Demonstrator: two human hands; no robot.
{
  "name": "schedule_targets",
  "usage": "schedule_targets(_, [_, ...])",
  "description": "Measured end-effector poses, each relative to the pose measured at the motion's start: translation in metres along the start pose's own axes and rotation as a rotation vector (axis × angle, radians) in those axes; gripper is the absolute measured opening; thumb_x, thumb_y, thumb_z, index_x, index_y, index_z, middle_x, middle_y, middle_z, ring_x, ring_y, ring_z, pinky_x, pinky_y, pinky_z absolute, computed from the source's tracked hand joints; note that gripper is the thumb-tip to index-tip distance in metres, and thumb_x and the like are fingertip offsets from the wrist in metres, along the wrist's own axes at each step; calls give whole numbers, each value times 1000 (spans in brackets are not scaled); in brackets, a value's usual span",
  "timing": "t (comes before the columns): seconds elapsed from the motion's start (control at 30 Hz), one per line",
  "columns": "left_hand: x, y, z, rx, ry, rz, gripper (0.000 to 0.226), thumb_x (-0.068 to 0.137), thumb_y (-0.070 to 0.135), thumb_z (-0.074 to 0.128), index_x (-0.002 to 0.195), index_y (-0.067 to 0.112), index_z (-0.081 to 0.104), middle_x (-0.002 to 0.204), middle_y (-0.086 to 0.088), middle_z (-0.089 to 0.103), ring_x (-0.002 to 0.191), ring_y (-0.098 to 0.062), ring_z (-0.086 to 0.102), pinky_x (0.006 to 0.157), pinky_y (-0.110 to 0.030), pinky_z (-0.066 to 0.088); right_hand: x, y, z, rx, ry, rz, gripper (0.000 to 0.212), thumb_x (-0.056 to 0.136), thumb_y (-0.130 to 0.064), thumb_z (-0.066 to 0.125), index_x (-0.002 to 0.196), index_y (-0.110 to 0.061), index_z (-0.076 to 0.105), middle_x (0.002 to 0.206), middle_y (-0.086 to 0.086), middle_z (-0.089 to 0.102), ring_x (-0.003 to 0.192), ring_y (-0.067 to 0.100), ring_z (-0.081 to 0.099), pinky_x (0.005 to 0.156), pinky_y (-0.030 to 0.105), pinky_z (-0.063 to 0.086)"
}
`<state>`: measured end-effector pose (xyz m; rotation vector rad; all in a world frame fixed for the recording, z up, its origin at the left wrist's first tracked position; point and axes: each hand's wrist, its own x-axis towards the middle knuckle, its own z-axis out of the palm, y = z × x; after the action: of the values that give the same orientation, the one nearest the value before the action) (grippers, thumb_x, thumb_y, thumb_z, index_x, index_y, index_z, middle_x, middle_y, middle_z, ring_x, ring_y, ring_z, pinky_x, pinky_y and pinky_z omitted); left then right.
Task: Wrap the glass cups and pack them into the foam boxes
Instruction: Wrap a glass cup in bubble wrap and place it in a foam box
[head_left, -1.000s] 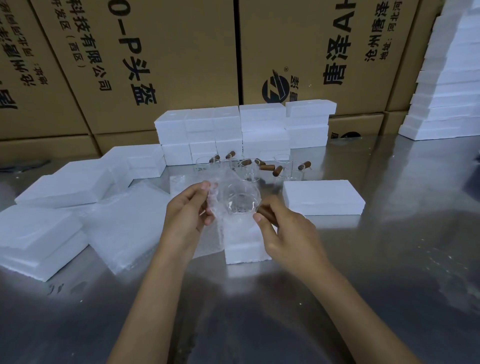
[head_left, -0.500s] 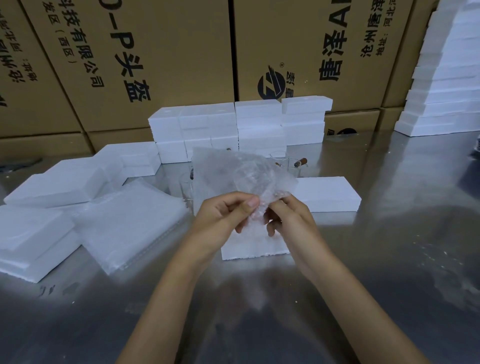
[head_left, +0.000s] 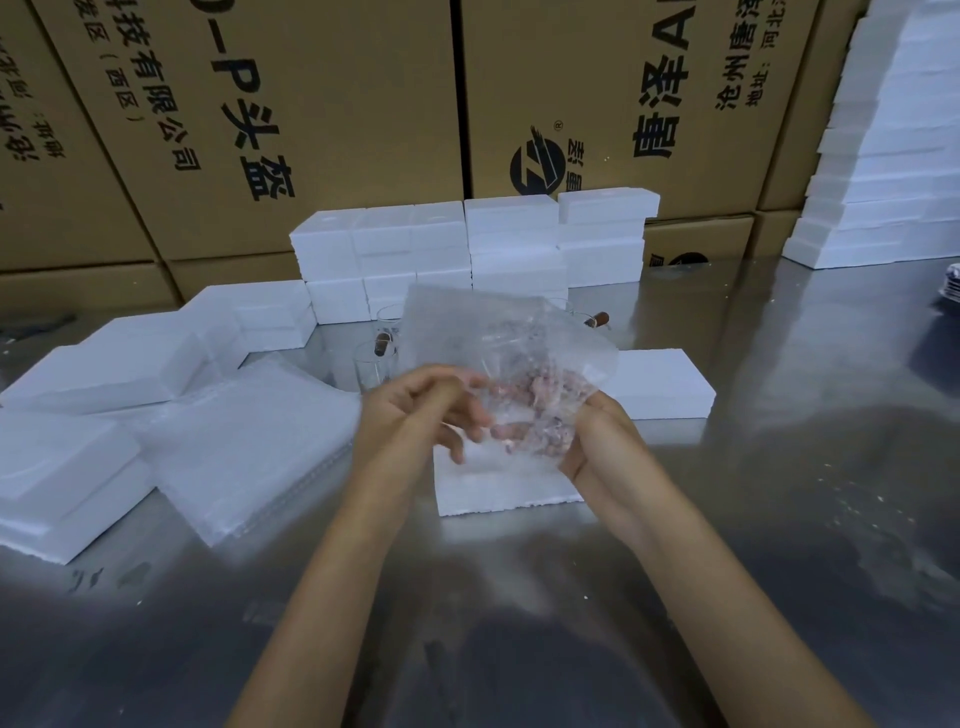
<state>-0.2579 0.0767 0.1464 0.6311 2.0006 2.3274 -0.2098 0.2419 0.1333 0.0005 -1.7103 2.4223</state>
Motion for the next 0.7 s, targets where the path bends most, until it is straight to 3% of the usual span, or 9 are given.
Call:
schedule_targets(0.07, [4,0,-7,96,286,137,7,90,13,71,90,20,72,79,3,67,70,-10,58,62,-31,48,0,-3,-2,41,-7,22,27,100,-2,43,112,-12,64,105,8,75,70,26,72,70,33,60])
schedule_targets(0.13, [6,0,-14,218,372,195,33,83,32,81,111,30,64,98,16,63,89,1,58,79,-25,49,-1,-5,-4,58,-42,48,23,102,-9,43,113,-12,62,100,6,76,62,22,71,67,32,61])
schedule_targets(0.2, [8,3,-20,251,256,153,60,73,55,82,126,38,58,118,23,62,109,7,58,90,-19,49,-4,-6,-5,36,-96,86,25,102,-13,42,120,-11,61,103,4,76,59,20,69,64,30,58])
schedule_targets(0.27, [7,2,-21,197,100,81,71,63,69,81,125,40,62,121,25,67,114,6,61,92,-18,50,-6,-3,-4,13,-146,104,31,99,-21,53,127,-10,60,116,8,72,64,22,68,65,29,57])
schedule_targets(0.33, [4,-1,-16,170,54,15,82,55,74,80,127,37,65,126,22,67,121,2,59,103,-27,48,-8,0,-1,19,-172,102,44,87,-29,67,127,-11,64,126,11,67,94,33,68,80,39,59])
schedule_targets(0.4, [3,-3,-11,134,61,-44,86,55,73,81,131,38,63,135,19,63,130,-3,54,114,-37,41,-9,2,0,29,-215,91,47,78,-41,77,121,-21,71,128,6,67,121,29,61,96,42,54])
schedule_targets(0.53, [2,0,-5,-25,-56,-88,74,69,53,84,135,27,63,134,4,66,130,-19,58,115,-49,38,-17,-4,4,-1,-313,65,42,65,-60,82,104,-43,76,114,-16,72,111,1,65,84,16,52])
schedule_targets(0.6, [2,1,-4,-72,-63,-108,78,69,47,84,138,21,60,134,0,66,128,-22,59,115,-49,38,-16,-3,1,-47,-276,50,38,74,-54,79,109,-40,75,117,-13,71,113,4,64,86,17,53])
schedule_targets(0.7, [2,4,-4,-125,-75,-154,79,71,37,86,141,15,56,134,-4,66,127,-23,60,117,-49,36,-14,0,-1,-167,-214,51,30,88,-39,66,117,-32,72,121,-4,71,118,12,63,101,34,51])
